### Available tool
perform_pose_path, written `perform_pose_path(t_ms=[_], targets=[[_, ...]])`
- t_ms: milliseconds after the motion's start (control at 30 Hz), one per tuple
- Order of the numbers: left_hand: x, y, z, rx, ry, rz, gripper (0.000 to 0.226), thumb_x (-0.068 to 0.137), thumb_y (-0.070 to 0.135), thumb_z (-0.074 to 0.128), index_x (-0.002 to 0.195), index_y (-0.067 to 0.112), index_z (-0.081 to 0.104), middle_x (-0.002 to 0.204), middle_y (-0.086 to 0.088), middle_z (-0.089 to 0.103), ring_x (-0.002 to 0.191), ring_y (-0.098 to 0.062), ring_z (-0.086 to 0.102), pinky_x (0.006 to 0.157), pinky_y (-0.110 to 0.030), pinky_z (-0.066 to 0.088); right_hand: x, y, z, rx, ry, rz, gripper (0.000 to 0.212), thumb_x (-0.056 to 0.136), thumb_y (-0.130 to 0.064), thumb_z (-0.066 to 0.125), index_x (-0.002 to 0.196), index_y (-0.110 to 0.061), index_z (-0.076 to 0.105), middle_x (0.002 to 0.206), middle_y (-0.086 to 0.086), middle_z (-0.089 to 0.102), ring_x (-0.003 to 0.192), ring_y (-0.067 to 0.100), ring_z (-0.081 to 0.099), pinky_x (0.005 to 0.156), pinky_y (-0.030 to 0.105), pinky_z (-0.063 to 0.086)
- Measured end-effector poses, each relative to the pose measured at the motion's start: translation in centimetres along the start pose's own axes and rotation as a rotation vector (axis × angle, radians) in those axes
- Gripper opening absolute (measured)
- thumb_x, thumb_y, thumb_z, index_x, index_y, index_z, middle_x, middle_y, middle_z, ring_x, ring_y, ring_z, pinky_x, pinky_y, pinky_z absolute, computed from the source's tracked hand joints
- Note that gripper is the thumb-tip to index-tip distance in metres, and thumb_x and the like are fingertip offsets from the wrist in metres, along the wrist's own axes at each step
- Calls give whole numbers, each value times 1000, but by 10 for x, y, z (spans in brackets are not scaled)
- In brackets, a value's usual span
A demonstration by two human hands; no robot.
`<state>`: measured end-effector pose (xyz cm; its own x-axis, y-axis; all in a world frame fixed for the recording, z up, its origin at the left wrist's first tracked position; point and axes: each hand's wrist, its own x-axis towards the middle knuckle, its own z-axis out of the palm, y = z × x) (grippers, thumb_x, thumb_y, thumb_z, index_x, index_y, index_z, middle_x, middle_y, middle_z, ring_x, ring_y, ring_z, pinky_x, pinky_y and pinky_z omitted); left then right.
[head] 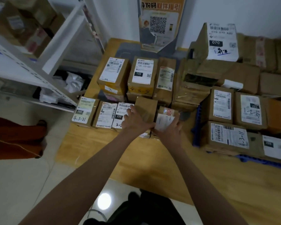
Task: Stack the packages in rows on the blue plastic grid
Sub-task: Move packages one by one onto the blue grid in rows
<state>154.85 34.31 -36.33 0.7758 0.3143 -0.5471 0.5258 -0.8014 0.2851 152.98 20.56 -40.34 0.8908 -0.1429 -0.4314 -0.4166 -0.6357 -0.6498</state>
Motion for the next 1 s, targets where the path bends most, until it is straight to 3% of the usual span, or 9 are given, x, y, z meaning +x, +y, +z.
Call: perform_pose_path(t_ms=[167, 400, 500, 567, 633, 700, 767, 833, 1000], targets=[[6, -7, -8, -31, 43, 29, 114, 63, 62, 75, 145, 8, 17, 142, -12, 28, 131, -36, 37, 97, -48, 41, -3, -6, 1, 6, -12, 55, 137, 65, -48, 86, 155, -17, -13, 149, 20, 24, 135, 40, 33, 105, 49, 35], [-7, -38, -35, -152, 66, 101, 114, 55, 65, 73, 143, 14, 22, 138, -8, 35, 126, -33, 43, 94, -47, 42, -19, -10, -18, 102, 64, 54, 130, 70, -35, 85, 155, -16, -11, 153, 16, 19, 137, 39, 33, 106, 54, 38], [-19, -57, -51, -322, 66, 151, 117, 53, 70, 73, 144, 15, 26, 139, -5, 41, 125, -28, 46, 100, -45, 44, -35, -16, -29, 221, 128, 77, 123, 70, -28, 85, 155, -14, -4, 155, 12, 18, 137, 33, 33, 104, 48, 40], [-29, -69, -60, -461, 82, 210, 109, 56, 66, 78, 143, 18, 32, 136, -1, 48, 123, -21, 50, 101, -42, 46, -50, -22, -34, 293, 171, 58, 114, 68, -26, 84, 153, -10, 10, 151, 10, 27, 135, 30, 37, 106, 48, 42], [-44, -80, -68, -588, 87, 265, 93, 62, 59, 80, 137, 22, 41, 127, 8, 56, 117, -10, 55, 92, -28, 51, -70, -28, -35, 377, 196, 19, 100, 64, -25, 84, 145, -11, 28, 140, 8, 42, 128, 27, 47, 101, 50, 48], [-65, -91, -74, -660, 79, 310, 69, 67, 56, 78, 123, 33, 46, 107, 27, 59, 99, 11, 58, 71, -7, 45, -91, -32, -32, 458, 206, -10, 87, 60, -24, 85, 135, -15, 41, 128, 7, 53, 118, 24, 55, 94, 49, 53], [-87, -101, -76, -704, 59, 327, 59, 72, 56, 75, 117, 41, 41, 98, 34, 54, 82, 21, 55, 60, -4, 40, -112, -33, -28, 490, 204, -30, 82, 59, -25, 84, 130, -17, 44, 123, 6, 56, 114, 23, 58, 92, 47, 55], [-106, -111, -77, -732, 43, 342, 58, 75, 56, 73, 118, 41, 38, 99, 31, 54, 81, 15, 56, 59, -7, 40, -131, -32, -25, 503, 191, -45, 82, 57, -27, 85, 128, -15, 46, 124, 9, 55, 114, 25, 58, 93, 47, 54], [-142, -133, -71, -834, -45, 394, 61, 75, 57, 72, 123, 35, 40, 109, 19, 59, 98, -2, 61, 76, -20, 48, -174, -24, -25, 468, 203, -48, 89, 54, -32, 87, 130, -10, 46, 127, 11, 54, 116, 27, 57, 94, 47, 54]])
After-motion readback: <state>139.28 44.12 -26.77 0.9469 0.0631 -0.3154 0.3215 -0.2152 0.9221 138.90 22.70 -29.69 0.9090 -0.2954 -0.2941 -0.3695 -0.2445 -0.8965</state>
